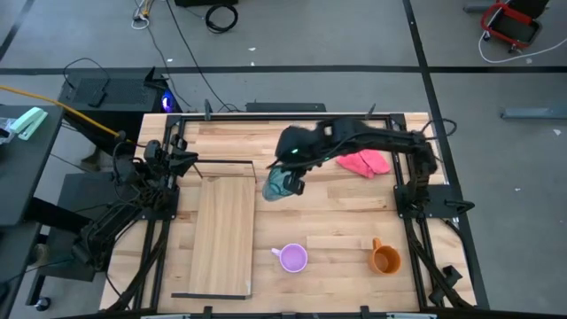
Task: Stack small to large cups/mugs on shelf
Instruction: Put the blue glass on the shelf
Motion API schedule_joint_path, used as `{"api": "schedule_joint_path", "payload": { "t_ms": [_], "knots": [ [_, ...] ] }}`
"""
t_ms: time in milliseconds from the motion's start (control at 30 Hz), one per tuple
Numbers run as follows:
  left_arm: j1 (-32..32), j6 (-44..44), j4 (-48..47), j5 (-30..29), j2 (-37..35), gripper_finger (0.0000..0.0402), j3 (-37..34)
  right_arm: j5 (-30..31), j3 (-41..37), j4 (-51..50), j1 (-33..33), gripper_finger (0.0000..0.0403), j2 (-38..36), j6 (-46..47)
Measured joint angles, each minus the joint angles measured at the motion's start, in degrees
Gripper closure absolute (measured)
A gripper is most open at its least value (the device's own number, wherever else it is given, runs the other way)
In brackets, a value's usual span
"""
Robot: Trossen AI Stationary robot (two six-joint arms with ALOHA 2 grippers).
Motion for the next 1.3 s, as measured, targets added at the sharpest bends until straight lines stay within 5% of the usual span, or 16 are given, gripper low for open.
{"api": "schedule_joint_path", "payload": {
  "t_ms": [500, 1300],
  "knots": [
    [0.0, 0.04, -0.62, -0.04, 0.0, 0.0349, 0.0, -3.42, -0.04, 0.69, -2.83, 0.0396, 13.04, -8.85],
    [0.01, 1.2, -2.23, -0.02, 0.0, 0.0341, 0.0, -5.16, -0.02, 3.85, -4.66, 0.0393, 15.96, -10.95]
  ]
}}
